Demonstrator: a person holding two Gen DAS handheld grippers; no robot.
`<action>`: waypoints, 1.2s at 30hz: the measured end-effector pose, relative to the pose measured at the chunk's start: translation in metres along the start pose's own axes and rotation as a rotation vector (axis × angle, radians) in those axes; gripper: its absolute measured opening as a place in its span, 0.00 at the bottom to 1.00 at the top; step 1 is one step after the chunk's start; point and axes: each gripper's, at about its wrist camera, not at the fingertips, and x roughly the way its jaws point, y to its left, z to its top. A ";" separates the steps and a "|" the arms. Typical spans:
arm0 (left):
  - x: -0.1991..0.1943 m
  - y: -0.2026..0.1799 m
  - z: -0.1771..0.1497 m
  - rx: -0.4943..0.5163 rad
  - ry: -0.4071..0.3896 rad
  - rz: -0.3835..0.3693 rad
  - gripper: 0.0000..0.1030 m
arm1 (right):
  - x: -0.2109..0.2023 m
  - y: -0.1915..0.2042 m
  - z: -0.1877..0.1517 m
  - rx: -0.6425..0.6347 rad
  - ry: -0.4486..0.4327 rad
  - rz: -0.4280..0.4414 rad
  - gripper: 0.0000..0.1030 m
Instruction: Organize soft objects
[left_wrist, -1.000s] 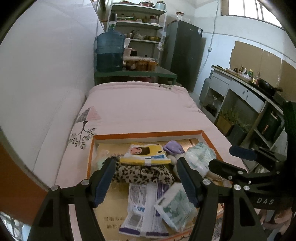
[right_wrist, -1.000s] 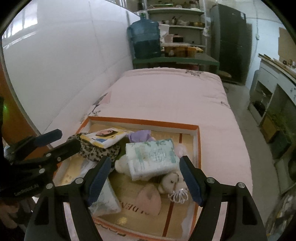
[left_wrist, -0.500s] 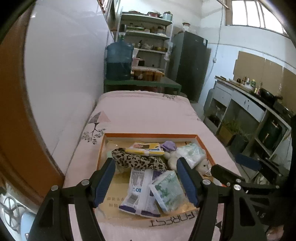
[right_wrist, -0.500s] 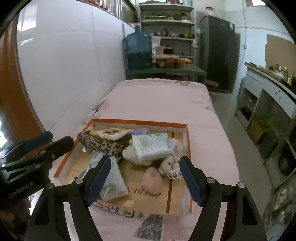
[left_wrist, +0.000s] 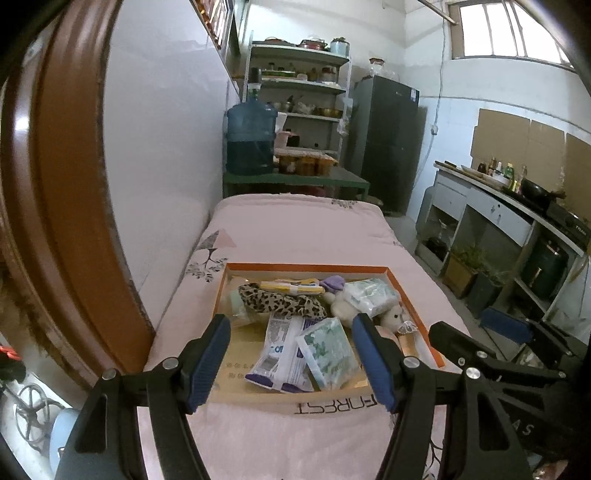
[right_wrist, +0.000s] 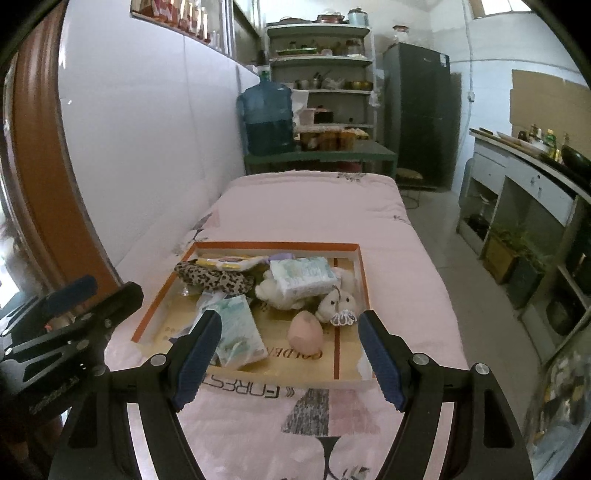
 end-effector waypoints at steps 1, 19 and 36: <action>-0.003 0.001 -0.001 -0.001 -0.005 0.002 0.66 | -0.003 0.000 -0.001 0.001 -0.002 -0.001 0.76; -0.054 0.001 -0.026 -0.010 -0.019 0.124 0.65 | -0.050 0.017 -0.026 0.004 -0.039 -0.054 0.76; -0.080 0.005 -0.041 -0.022 -0.013 0.160 0.64 | -0.091 0.031 -0.048 -0.023 -0.078 -0.147 0.76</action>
